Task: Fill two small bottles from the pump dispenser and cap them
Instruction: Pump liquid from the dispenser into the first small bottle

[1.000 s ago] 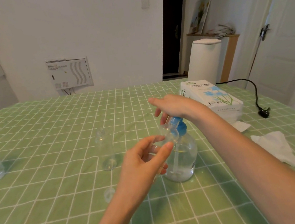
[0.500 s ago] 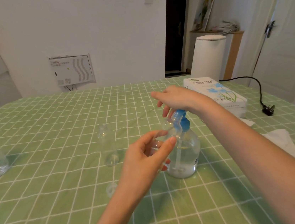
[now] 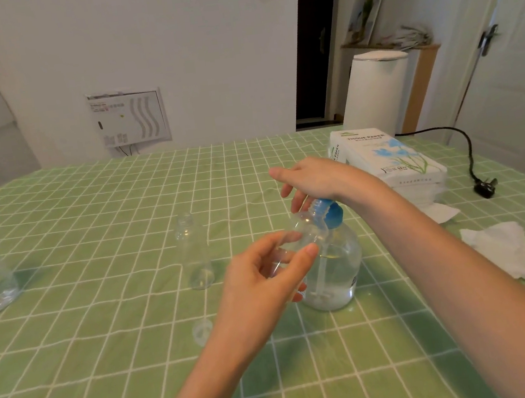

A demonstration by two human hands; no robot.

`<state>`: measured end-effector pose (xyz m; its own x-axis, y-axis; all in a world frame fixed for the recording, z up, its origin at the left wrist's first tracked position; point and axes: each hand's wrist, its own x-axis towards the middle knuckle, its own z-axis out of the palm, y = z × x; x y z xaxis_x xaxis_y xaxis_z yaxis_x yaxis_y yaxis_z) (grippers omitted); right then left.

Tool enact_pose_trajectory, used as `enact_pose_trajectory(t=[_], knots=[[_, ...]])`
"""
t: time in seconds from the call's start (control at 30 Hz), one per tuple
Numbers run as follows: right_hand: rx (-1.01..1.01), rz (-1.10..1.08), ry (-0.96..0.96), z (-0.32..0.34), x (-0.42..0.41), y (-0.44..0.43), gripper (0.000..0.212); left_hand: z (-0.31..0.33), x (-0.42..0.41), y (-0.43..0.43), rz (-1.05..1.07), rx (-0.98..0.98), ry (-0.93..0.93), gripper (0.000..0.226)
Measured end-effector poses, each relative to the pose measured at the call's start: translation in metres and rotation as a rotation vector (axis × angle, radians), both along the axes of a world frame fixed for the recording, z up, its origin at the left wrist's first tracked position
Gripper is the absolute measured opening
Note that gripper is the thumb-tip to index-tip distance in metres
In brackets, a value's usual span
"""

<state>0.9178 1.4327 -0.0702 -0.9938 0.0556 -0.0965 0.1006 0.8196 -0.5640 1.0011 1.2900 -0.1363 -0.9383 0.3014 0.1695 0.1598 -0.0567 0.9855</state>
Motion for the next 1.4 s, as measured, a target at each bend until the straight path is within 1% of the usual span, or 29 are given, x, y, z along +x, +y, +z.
enact_pose_trajectory(t=[0.3,0.43,0.47,0.77,0.9,0.97,1.17,1.33,1.4], knots=[[0.019,0.002,-0.001,0.017,-0.001,-0.001,0.055,0.007,0.001,0.001,0.005,-0.003,0.026,0.022],[0.027,-0.002,-0.003,0.015,-0.001,-0.002,0.055,0.01,0.003,0.001,0.002,0.002,0.034,0.039],[0.028,-0.004,-0.002,0.014,0.0,-0.002,0.055,0.01,0.003,0.001,-0.002,0.008,0.033,0.04],[0.059,-0.008,-0.012,0.008,0.002,-0.001,0.055,0.006,0.004,0.001,-0.011,0.023,-0.001,0.04],[0.071,-0.005,-0.021,0.003,0.001,-0.001,0.056,0.002,0.002,0.001,-0.007,0.01,-0.018,0.021],[0.077,-0.002,-0.021,0.003,0.001,-0.001,0.056,0.001,0.001,0.001,0.003,-0.003,-0.011,0.018],[0.071,-0.011,0.02,0.013,0.002,-0.001,0.055,0.005,0.001,0.002,0.006,-0.017,0.018,0.018],[0.079,0.001,0.014,0.018,0.001,-0.002,0.054,0.01,0.002,0.002,0.002,0.009,0.009,0.035],[0.081,-0.001,0.008,0.016,0.001,-0.003,0.054,0.01,0.002,0.001,0.011,0.005,0.013,0.029]])
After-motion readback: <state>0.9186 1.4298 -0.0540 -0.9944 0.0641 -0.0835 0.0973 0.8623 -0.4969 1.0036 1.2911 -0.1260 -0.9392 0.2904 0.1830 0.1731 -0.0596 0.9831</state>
